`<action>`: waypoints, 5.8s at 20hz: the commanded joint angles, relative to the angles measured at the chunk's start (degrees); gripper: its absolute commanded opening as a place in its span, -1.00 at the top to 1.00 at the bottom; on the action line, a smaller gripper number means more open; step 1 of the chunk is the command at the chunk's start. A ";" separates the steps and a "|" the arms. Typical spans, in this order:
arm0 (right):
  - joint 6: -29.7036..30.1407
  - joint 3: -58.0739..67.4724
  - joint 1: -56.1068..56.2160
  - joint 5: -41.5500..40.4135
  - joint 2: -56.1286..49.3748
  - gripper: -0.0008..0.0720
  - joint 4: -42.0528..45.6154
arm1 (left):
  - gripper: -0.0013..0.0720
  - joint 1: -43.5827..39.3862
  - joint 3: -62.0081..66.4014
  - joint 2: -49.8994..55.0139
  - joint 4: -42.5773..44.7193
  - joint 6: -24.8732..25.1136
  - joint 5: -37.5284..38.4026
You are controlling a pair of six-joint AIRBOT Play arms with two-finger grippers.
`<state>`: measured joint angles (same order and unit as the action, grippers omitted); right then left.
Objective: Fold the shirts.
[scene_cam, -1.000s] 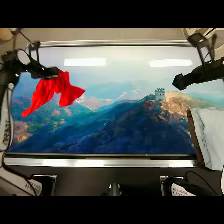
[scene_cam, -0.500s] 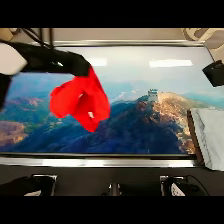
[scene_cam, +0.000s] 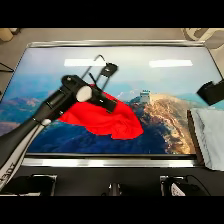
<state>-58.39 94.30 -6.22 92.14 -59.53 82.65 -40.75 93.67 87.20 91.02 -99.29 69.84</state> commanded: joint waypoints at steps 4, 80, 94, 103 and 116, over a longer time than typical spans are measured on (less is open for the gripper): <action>7.26 -20.09 0.04 -0.87 -14.88 -0.94 -23.32 | -1.00 30.10 -13.40 -3.43 -4.09 1.99 9.60; 5.05 -1.40 -14.56 7.28 -36.11 -0.36 -14.43 | -0.50 46.73 -62.66 -23.54 -28.96 15.17 0.13; 9.68 -16.70 -11.34 1.97 -36.11 -0.70 -14.97 | 0.70 41.27 -64.28 -20.48 -31.74 12.74 -11.37; 10.32 -25.05 -9.57 -7.56 -36.13 -0.66 -15.37 | 0.90 41.27 -62.05 -27.85 -28.22 15.32 -5.31; 11.69 -29.73 -9.60 -14.45 -34.49 0.92 -21.57 | 0.24 42.93 -62.01 -28.98 -25.99 15.41 1.11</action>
<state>-47.59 64.71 -15.75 77.36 -95.42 62.04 1.15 31.59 58.28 64.07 -83.92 67.70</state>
